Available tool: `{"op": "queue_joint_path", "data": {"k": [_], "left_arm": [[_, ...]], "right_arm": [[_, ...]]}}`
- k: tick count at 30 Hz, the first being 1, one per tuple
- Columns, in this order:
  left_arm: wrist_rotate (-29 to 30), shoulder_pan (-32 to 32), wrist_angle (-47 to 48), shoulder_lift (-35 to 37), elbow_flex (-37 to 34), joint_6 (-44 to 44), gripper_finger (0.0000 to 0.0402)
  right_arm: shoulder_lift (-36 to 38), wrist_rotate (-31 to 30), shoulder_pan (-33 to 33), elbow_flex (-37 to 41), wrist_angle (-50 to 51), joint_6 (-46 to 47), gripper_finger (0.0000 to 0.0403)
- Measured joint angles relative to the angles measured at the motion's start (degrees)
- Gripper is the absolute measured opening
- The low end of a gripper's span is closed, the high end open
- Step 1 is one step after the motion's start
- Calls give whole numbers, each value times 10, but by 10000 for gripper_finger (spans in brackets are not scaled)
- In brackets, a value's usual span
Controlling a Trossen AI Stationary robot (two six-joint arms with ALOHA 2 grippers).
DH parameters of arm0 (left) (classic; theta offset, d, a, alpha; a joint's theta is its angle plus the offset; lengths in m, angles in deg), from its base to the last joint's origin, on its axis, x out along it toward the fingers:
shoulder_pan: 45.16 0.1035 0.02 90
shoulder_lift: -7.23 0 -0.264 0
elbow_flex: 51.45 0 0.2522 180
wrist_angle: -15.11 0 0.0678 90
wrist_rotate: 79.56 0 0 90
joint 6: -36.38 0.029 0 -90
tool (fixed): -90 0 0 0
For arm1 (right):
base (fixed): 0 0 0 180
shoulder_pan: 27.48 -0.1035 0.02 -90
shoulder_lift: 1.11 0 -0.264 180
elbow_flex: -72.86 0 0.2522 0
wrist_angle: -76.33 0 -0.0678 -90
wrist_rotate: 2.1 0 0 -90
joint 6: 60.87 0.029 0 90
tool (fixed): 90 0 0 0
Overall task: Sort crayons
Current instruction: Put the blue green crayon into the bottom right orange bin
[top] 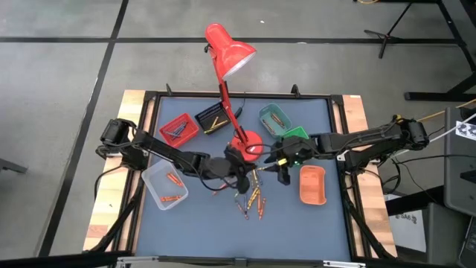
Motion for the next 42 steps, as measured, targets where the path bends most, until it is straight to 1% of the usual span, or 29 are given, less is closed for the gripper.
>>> {"op": "queue_joint_path", "data": {"k": [3,10,15,23,26,32,35,38,42], "left_arm": [[1,0,-58,1,0,49,2],[1,0,-135,1,0,105,7],[0,0,-141,1,0,118,8],[0,0,-144,1,0,118,9],[0,0,-157,1,0,118,9],[-1,4,-165,1,0,118,9],[-2,5,-166,1,0,118,9],[-2,5,-166,1,0,118,9],[-1,5,-166,1,0,118,9]], "right_arm": [[0,21,0,0,-36,-11,145],[0,22,0,0,-113,-46,145],[0,45,0,0,-156,-53,145],[0,51,0,0,-162,-59,142],[0,51,0,0,-162,-59,127],[0,50,1,0,-165,-64,77],[0,50,1,0,-165,-64,58],[0,51,1,0,-165,-64,50],[0,50,1,0,-159,-64,50]]}}
